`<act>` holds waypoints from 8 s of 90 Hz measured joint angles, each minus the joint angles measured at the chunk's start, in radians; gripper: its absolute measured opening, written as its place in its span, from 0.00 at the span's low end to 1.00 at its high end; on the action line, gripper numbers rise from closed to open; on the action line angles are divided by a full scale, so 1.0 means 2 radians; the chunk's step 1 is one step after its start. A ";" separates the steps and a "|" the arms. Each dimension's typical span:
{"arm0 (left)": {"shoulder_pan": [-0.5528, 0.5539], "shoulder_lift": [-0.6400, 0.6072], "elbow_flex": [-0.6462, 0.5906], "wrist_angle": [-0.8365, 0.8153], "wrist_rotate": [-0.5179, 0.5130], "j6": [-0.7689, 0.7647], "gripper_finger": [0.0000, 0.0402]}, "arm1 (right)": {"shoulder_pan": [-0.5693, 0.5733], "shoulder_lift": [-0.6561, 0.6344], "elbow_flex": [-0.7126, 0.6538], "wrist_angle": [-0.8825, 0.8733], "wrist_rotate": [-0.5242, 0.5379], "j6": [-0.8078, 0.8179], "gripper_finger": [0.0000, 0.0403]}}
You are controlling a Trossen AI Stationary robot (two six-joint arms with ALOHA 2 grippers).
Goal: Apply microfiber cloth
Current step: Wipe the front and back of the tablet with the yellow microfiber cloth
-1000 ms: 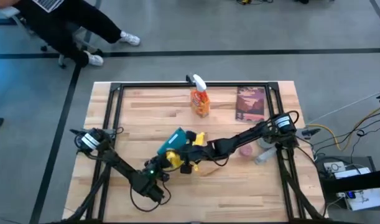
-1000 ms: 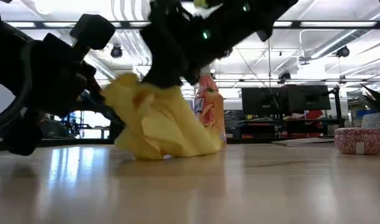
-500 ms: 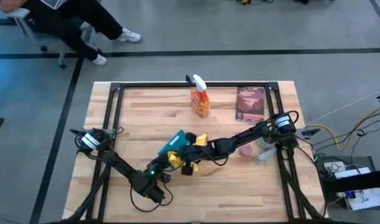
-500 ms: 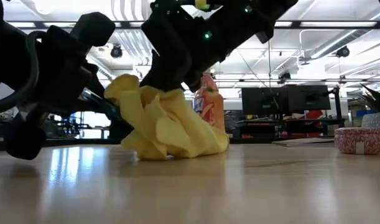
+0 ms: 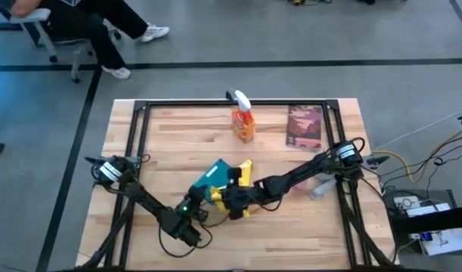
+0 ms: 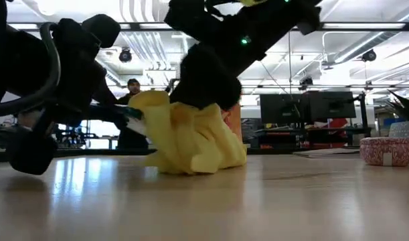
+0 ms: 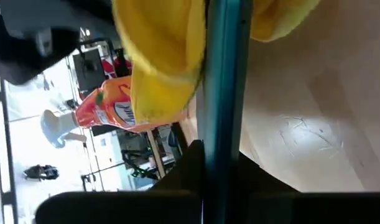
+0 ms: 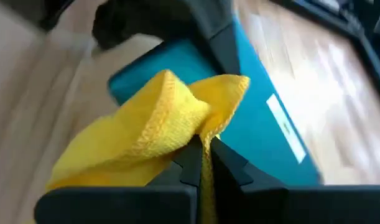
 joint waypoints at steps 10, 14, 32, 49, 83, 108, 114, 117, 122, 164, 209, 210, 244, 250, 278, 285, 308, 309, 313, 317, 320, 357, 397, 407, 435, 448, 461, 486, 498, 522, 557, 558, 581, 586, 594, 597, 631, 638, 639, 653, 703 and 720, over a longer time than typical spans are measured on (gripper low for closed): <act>0.000 0.000 0.000 0.018 -0.001 -0.033 0.02 | 0.015 0.000 0.000 0.004 0.074 -0.015 0.02; 0.001 0.000 0.000 0.030 0.000 -0.037 0.02 | 0.018 0.000 0.000 0.004 0.109 -0.016 0.05; 0.001 0.000 0.000 0.063 0.024 -0.041 0.02 | 0.016 0.000 0.001 0.004 0.168 -0.022 0.25; 0.001 -0.001 -0.005 0.071 0.021 -0.050 0.02 | 0.031 -0.004 0.020 -0.037 0.156 -0.050 0.51; 0.001 -0.003 -0.020 0.099 0.011 -0.071 0.02 | 0.083 -0.049 0.037 -0.286 0.129 0.087 0.68; 0.001 -0.002 -0.021 0.113 0.006 -0.073 0.02 | 0.083 -0.027 -0.008 -0.232 0.098 0.124 0.61; 0.001 -0.002 -0.021 0.116 0.003 -0.074 0.02 | 0.080 -0.016 -0.011 -0.204 0.102 0.105 0.60; 0.001 -0.002 -0.021 0.118 0.004 -0.075 0.02 | 0.079 -0.013 -0.011 -0.183 0.100 0.095 0.59; 0.003 -0.002 -0.021 0.119 0.003 -0.078 0.02 | 0.079 -0.010 -0.011 -0.143 0.094 0.081 0.59; 0.013 0.000 -0.023 0.145 -0.032 -0.086 0.02 | 0.095 -0.071 0.062 -0.179 0.092 -0.003 0.61; 0.015 0.001 -0.023 0.213 -0.071 -0.014 0.02 | 0.051 -0.051 -0.019 -0.208 0.213 -0.037 0.47; 0.015 0.001 -0.023 0.213 -0.070 -0.014 0.02 | 0.051 -0.049 -0.020 -0.207 0.221 -0.043 0.47; 0.015 0.000 -0.022 0.267 -0.073 0.052 0.02 | 0.042 -0.025 -0.023 -0.156 0.241 -0.117 0.33; 0.015 -0.001 -0.022 0.292 -0.073 0.074 0.03 | 0.041 -0.024 -0.024 -0.151 0.240 -0.119 0.27; 0.015 -0.007 -0.022 0.344 -0.076 0.121 0.03 | 0.041 -0.024 -0.025 -0.154 0.266 -0.144 0.03; 0.015 -0.014 -0.022 0.343 -0.077 0.127 0.03 | 0.042 -0.024 -0.025 -0.159 0.296 -0.153 0.05; 0.010 -0.051 -0.031 0.336 -0.043 0.083 0.08 | 0.045 -0.025 -0.022 -0.206 0.353 -0.166 0.02; 0.010 -0.052 -0.031 0.335 -0.039 0.080 0.09 | 0.046 -0.025 -0.022 -0.211 0.356 -0.165 0.02; 0.010 -0.056 -0.032 0.328 -0.021 0.068 0.12 | 0.047 -0.027 -0.024 -0.225 0.368 -0.163 0.02; 0.006 -0.059 -0.033 0.323 0.006 0.061 0.14 | 0.047 -0.027 -0.027 -0.248 0.383 -0.164 0.02; 0.003 -0.060 -0.034 0.324 0.020 0.061 0.16 | 0.045 -0.027 -0.030 -0.260 0.390 -0.158 0.02; 0.007 -0.062 -0.033 0.333 0.022 0.004 0.39 | 0.047 -0.030 -0.039 -0.282 0.374 -0.091 0.02; 0.026 -0.049 -0.033 0.455 0.146 -0.014 0.60 | 0.065 -0.059 -0.046 -0.456 0.322 0.121 0.02; 0.046 -0.030 -0.033 0.496 0.195 0.001 0.61 | 0.082 -0.060 -0.046 -0.456 0.318 0.121 0.02; 0.084 0.013 -0.033 0.522 0.298 -0.014 0.55 | 0.108 -0.061 -0.044 -0.462 0.319 0.134 0.02; 0.084 0.011 -0.031 0.488 0.289 -0.031 0.36 | 0.113 -0.061 -0.044 -0.461 0.319 0.145 0.02; 0.079 -0.017 -0.033 0.411 0.282 -0.034 0.07 | 0.119 -0.061 -0.051 -0.461 0.317 0.154 0.02; 0.057 -0.129 -0.033 0.280 0.271 -0.072 0.01 | 0.121 -0.060 -0.069 -0.454 0.314 0.173 0.02; 0.037 -0.184 -0.033 0.260 0.196 -0.063 0.01 | 0.121 -0.060 -0.072 -0.433 0.302 0.165 0.02; 0.058 -0.182 -0.033 0.367 0.177 0.011 0.00 | 0.113 -0.059 -0.057 -0.347 0.301 0.116 0.02; 0.070 -0.100 -0.033 0.542 0.191 0.090 0.00 | 0.100 -0.056 -0.051 -0.299 0.273 0.083 0.02; 0.071 -0.099 -0.032 0.541 0.191 0.090 0.00 | 0.100 -0.055 -0.051 -0.294 0.273 0.080 0.02; 0.082 -0.104 -0.032 0.415 0.187 0.030 0.00 | 0.105 -0.055 -0.051 -0.276 0.274 0.052 0.02; 0.082 -0.106 -0.032 0.390 0.186 0.013 0.00 | 0.107 -0.056 -0.051 -0.275 0.274 0.051 0.02; 0.082 -0.106 -0.032 0.351 0.186 -0.005 0.00 | 0.108 -0.056 -0.051 -0.275 0.274 0.047 0.02; 0.082 -0.106 -0.032 0.338 0.186 -0.012 0.00 | 0.109 -0.056 -0.051 -0.275 0.274 0.047 0.02; 0.071 -0.114 -0.033 0.232 0.181 -0.100 0.00 | 0.112 -0.058 -0.051 -0.305 0.282 0.100 0.02; 0.058 -0.121 -0.033 0.199 0.159 -0.140 0.00 | 0.112 -0.059 -0.051 -0.305 0.289 0.116 0.02; 0.056 -0.122 -0.033 0.196 0.155 -0.144 0.00 | 0.112 -0.059 -0.051 -0.305 0.289 0.119 0.02; 0.035 -0.125 -0.034 0.219 0.092 -0.154 0.00 | 0.110 -0.059 -0.051 -0.305 0.282 0.133 0.02; 0.038 -0.108 -0.033 0.262 0.034 -0.108 0.00 | 0.084 -0.076 -0.034 -0.264 0.180 0.166 0.02; 0.036 -0.108 -0.033 0.166 0.035 -0.207 0.00 | 0.085 -0.124 -0.033 -0.299 0.152 0.221 0.02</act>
